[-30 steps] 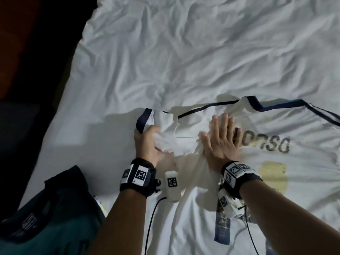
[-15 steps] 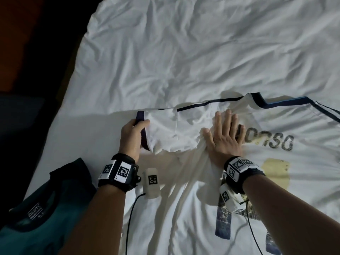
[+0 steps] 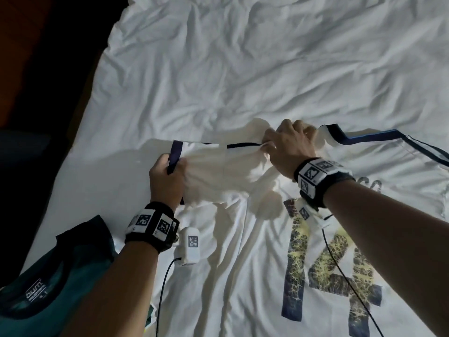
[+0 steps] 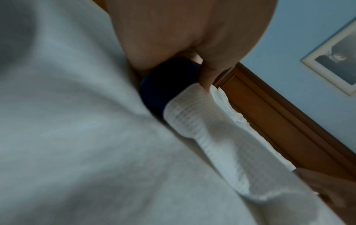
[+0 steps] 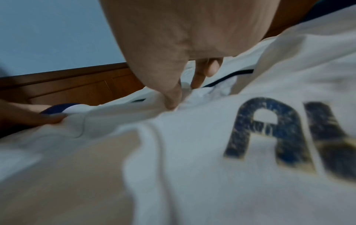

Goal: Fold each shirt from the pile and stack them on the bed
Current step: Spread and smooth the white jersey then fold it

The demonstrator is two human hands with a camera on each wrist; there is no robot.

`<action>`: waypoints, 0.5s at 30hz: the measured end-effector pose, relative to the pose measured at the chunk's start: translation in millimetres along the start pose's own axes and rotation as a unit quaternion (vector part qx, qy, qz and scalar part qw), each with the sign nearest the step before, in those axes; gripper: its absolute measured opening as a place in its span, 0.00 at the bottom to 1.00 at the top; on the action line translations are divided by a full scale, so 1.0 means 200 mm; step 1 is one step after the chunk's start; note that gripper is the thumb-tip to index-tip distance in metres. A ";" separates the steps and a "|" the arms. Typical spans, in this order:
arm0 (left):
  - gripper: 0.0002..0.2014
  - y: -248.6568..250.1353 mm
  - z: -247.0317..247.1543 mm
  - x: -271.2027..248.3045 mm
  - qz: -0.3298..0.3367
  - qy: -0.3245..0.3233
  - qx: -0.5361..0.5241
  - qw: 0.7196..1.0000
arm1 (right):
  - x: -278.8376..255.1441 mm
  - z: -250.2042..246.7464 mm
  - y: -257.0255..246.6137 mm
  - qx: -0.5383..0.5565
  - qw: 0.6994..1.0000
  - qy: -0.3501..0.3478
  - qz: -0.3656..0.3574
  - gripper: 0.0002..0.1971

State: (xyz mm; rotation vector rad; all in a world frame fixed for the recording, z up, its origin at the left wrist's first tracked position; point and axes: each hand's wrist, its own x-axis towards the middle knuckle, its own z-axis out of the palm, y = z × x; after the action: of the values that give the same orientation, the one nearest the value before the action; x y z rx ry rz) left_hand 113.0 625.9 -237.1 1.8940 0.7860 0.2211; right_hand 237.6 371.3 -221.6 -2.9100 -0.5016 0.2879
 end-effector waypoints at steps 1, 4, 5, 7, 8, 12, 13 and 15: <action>0.11 -0.01 0.00 0.01 0.001 0.009 0.006 1.000 | 0.03 -0.01 0.00 -0.001 1.000 0.011 -0.009 0.10; 0.08 -0.05 0.00 0.02 0.007 0.028 0.001 1.000 | 0.07 -0.03 -0.01 0.016 0.998 0.063 -0.016 0.08; 0.08 -0.06 0.00 0.03 0.006 0.033 0.004 0.999 | 0.07 -0.02 -0.02 0.020 0.997 0.071 -0.015 0.08; 0.08 -0.08 0.01 0.02 0.007 0.050 0.023 0.998 | 0.05 0.01 -0.02 0.033 0.997 0.072 -0.008 0.09; 0.06 -0.08 0.01 0.02 0.014 0.067 0.037 0.997 | 0.02 0.02 -0.03 0.048 0.996 0.075 -0.001 0.11; 0.24 0.00 0.07 -0.08 0.082 0.145 0.212 0.963 | -0.22 0.06 -0.05 0.126 0.985 0.107 0.053 0.25; 0.28 0.04 0.12 -0.15 0.126 0.109 0.271 0.948 | -0.32 0.07 -0.05 0.136 0.983 0.100 0.072 0.27; 0.31 0.13 0.27 -0.32 0.257 -0.055 0.348 0.900 | -0.51 0.14 -0.03 0.139 0.983 0.060 0.107 0.30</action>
State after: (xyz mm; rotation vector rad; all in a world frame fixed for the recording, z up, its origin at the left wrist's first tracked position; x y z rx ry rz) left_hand 100.6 540.2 -226.2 2.7570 0.2679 0.1624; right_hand 134.4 345.7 -231.3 -2.6868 -0.1160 0.1913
